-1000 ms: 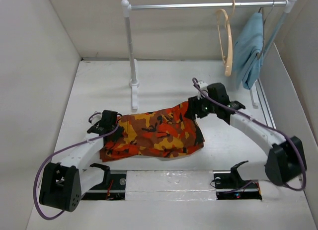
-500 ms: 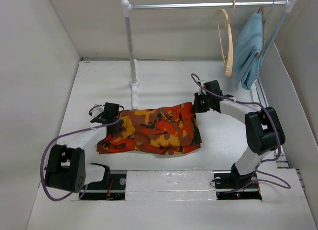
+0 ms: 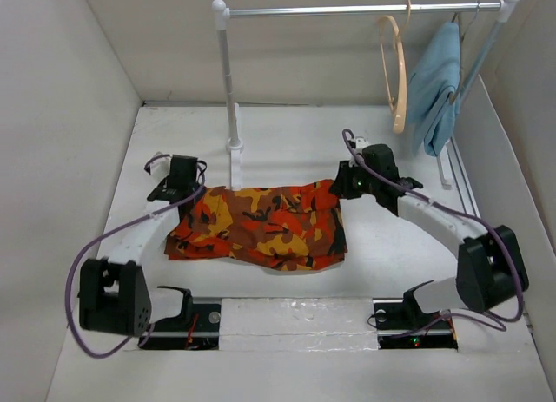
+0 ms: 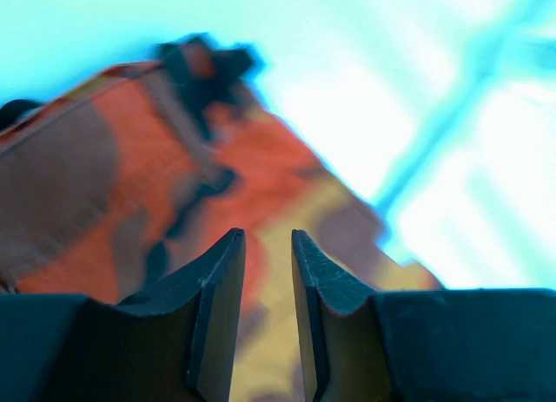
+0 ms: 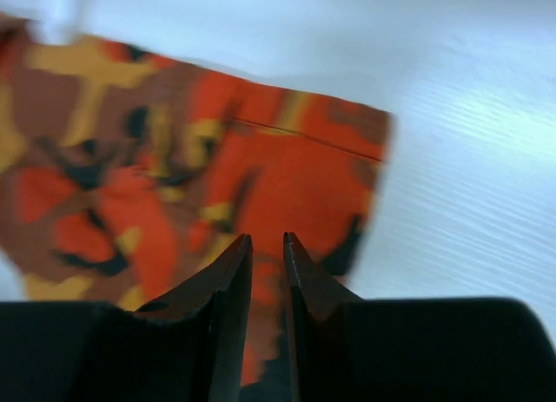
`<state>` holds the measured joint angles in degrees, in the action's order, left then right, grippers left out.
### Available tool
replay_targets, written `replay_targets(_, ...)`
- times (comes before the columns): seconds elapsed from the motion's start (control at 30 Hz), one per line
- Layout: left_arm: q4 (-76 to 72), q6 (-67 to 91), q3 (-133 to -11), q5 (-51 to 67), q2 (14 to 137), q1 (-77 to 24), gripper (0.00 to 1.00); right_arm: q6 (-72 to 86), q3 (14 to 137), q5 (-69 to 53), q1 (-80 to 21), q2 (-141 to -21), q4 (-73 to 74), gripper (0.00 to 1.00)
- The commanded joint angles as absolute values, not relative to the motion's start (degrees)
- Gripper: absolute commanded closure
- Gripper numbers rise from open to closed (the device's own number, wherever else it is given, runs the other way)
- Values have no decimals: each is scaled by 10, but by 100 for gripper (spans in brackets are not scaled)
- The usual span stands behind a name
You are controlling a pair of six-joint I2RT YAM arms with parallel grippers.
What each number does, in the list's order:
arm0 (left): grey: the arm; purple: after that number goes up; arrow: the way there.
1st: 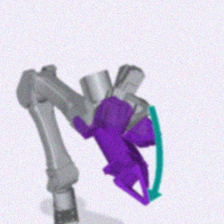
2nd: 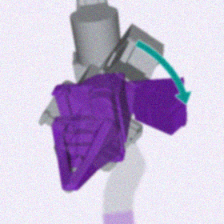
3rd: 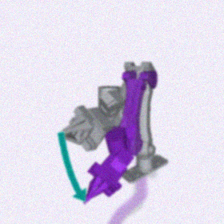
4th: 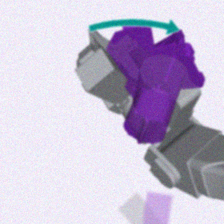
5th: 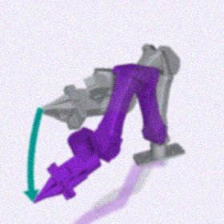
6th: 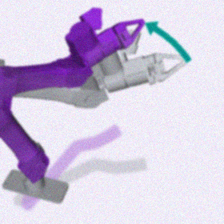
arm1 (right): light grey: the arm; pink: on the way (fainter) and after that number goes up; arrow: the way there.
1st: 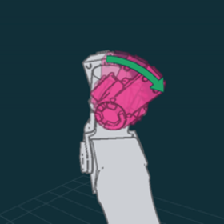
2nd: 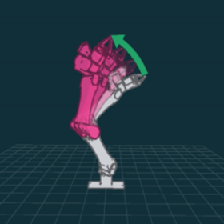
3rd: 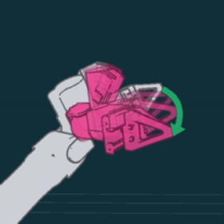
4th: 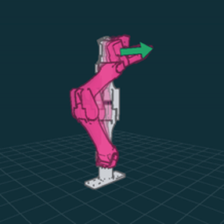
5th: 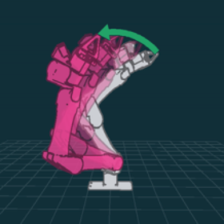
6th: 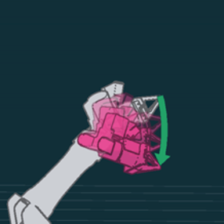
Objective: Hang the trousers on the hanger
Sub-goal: Fold the trousers at the center of the board, then pick up the hanger from the clothesline.
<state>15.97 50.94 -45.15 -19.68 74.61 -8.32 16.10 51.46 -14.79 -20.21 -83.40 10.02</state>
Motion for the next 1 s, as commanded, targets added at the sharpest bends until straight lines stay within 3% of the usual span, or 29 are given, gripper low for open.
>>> replay_targets(0.0, 137, 443, -477, -173, 637, -118, 75, 162, 496, -169, -249, -760, 75, 73)
replay_targets(0.17, 146, 411, -524, -135, 630, -198, 75, 188, 416, -213, -254, -807, -41, 90)
replay_targets(0.23, 138, 413, -534, -117, 665, -303, 76, 191, 401, -222, -216, -884, -81, 98)
replay_targets(0.5, 82, 493, -493, -89, 733, -492, 76, 245, 354, -282, -198, -949, -200, 100)
replay_targets(0.63, 83, 518, -435, -84, 731, -501, 76, 236, 392, -255, -235, -886, -132, 80)
replay_targets(0.67, 84, 519, -414, -85, 716, -501, 76, 216, 429, -240, -262, -838, -62, 70)
replay_targets(0.83, 98, 500, -418, -106, 678, -501, 77, 138, 586, -193, -308, -774, 130, 63)
replay_targets(0.9, 105, 489, -438, -123, 662, -501, 82, 84, 699, -171, -308, -752, 185, 68)
replay_targets(0.93, 112, 483, -448, -127, 659, -501, 85, 67, 734, -167, -308, -745, 209, 92)
replay_targets(0.97, 117, 467, -460, -128, 659, -501, 93, 52, 798, -150, -308, -738, 221, 100)
